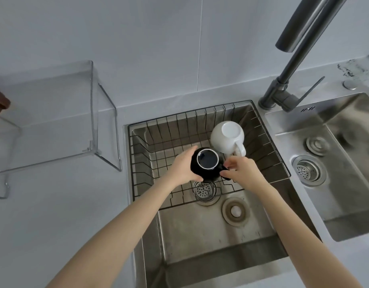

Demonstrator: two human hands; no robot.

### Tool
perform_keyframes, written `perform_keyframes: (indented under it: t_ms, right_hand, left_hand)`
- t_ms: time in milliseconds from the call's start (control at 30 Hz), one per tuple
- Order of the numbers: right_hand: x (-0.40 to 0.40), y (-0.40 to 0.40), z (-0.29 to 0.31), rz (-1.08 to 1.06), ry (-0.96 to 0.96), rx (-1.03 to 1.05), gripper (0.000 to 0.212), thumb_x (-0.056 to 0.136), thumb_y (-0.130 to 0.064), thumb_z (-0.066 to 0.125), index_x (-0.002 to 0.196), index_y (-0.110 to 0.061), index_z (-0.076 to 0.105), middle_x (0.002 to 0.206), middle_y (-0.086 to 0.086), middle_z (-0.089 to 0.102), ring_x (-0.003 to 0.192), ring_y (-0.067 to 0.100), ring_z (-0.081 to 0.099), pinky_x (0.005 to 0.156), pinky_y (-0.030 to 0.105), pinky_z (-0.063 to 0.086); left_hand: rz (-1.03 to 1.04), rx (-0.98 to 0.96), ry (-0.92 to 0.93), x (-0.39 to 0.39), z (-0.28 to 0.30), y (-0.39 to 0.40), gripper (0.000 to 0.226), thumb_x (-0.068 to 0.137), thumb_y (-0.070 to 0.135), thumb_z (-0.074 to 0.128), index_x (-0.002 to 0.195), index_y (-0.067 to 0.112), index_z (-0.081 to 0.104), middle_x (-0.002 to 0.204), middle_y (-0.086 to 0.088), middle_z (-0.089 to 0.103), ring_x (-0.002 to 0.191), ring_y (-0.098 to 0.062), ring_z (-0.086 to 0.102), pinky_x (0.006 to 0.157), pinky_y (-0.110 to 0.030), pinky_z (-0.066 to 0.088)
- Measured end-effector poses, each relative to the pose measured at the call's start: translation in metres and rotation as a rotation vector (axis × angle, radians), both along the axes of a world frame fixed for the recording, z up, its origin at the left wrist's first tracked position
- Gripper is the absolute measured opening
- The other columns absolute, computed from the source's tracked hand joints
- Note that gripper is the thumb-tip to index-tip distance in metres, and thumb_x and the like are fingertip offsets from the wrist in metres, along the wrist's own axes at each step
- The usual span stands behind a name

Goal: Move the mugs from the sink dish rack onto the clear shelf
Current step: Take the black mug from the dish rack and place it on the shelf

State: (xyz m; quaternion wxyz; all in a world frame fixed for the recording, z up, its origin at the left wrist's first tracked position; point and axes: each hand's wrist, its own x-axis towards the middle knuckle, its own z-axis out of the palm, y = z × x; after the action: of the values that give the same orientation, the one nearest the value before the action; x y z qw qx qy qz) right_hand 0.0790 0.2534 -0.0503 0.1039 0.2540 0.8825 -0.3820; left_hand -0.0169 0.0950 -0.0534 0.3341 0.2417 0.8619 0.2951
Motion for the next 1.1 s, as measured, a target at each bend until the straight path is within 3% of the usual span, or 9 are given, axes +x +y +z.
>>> perform_keyframes:
  t_ms: [133,267,433,567,667,767,833,1000,1100]
  right_hand:
    - [0.001,-0.002,-0.002,-0.008,0.015,-0.025,0.028,0.077,-0.02,0.07,0.101,-0.006,0.065,0.1,0.011,0.07,0.096,0.022,0.064,0.08,0.035,0.054]
    - [0.001,-0.001,0.004,-0.099,0.099,-0.077,0.021,0.077,-0.016,0.07,0.096,-0.006,0.068,0.087,0.009,0.072,0.082,0.017,0.065,0.085,0.034,0.053]
    - [-0.011,-0.006,0.031,-0.115,0.208,-0.088,0.021,0.076,-0.014,0.071,0.096,-0.007,0.069,0.093,0.012,0.074,0.088,0.02,0.068,0.088,0.036,0.054]
    - [-0.028,-0.019,0.071,-0.084,0.327,-0.122,0.021,0.078,-0.014,0.07,0.098,-0.009,0.069,0.089,0.003,0.071,0.084,0.012,0.066,0.082,0.02,0.05]
    - [-0.044,-0.034,0.109,-0.053,0.426,-0.174,0.014,0.079,-0.011,0.068,0.093,-0.012,0.069,0.08,-0.008,0.068,0.07,-0.005,0.065,0.071,0.006,0.05]
    - [-0.068,-0.053,0.147,0.004,0.514,-0.262,0.011,0.08,-0.008,0.066,0.083,-0.019,0.067,0.077,-0.011,0.069,0.064,-0.009,0.064,0.065,0.005,0.049]
    - [-0.086,-0.069,0.169,0.064,0.547,-0.285,0.009,0.08,-0.007,0.066,0.087,-0.013,0.068,0.077,-0.007,0.069,0.062,-0.009,0.064,0.061,0.003,0.047]
    - [-0.136,-0.115,0.196,0.199,0.592,-0.314,0.012,0.081,-0.006,0.065,0.093,-0.003,0.067,0.077,-0.002,0.07,0.062,-0.003,0.066,0.066,0.008,0.053]
    - [-0.166,-0.14,0.2,0.244,0.588,-0.353,0.012,0.081,-0.004,0.065,0.092,0.0,0.066,0.074,-0.001,0.069,0.058,-0.004,0.065,0.06,0.006,0.05]
  left_hand:
    - [0.078,0.08,-0.01,0.006,-0.001,0.003,0.09,0.055,0.008,0.083,0.132,0.009,0.037,0.135,-0.007,0.051,0.126,-0.022,0.044,0.092,-0.02,0.027]
    - [0.147,0.115,-0.031,0.006,-0.001,0.002,0.084,0.05,0.011,0.086,0.124,0.013,0.046,0.125,-0.004,0.06,0.119,-0.02,0.051,0.09,-0.02,0.033]
    - [0.226,0.158,0.041,0.0,0.019,-0.007,0.087,0.046,0.022,0.088,0.123,0.015,0.048,0.122,-0.003,0.063,0.117,-0.02,0.053,0.093,-0.025,0.039]
    - [0.266,0.222,0.157,-0.013,0.066,-0.024,0.081,0.045,0.022,0.088,0.116,0.015,0.052,0.115,-0.002,0.065,0.103,-0.015,0.056,0.084,-0.022,0.039]
    - [0.322,0.28,0.261,-0.021,0.107,-0.041,0.075,0.044,0.022,0.088,0.111,0.015,0.055,0.104,0.0,0.066,0.094,-0.014,0.056,0.079,-0.024,0.043]
    - [0.385,0.344,0.328,-0.034,0.144,-0.067,0.072,0.044,0.022,0.088,0.109,0.018,0.056,0.094,0.009,0.061,0.09,-0.012,0.056,0.069,-0.013,0.042]
    - [0.426,0.375,0.376,-0.044,0.165,-0.087,0.071,0.044,0.022,0.087,0.108,0.021,0.057,0.092,0.011,0.06,0.09,-0.011,0.056,0.068,-0.005,0.037]
    - [0.515,0.374,0.46,-0.075,0.195,-0.14,0.071,0.043,0.022,0.087,0.107,0.019,0.058,0.098,0.005,0.067,0.094,-0.016,0.06,0.079,-0.023,0.045]
    - [0.563,0.345,0.484,-0.097,0.2,-0.167,0.069,0.043,0.023,0.087,0.106,0.017,0.06,0.098,0.003,0.069,0.091,-0.016,0.06,0.07,-0.019,0.043]
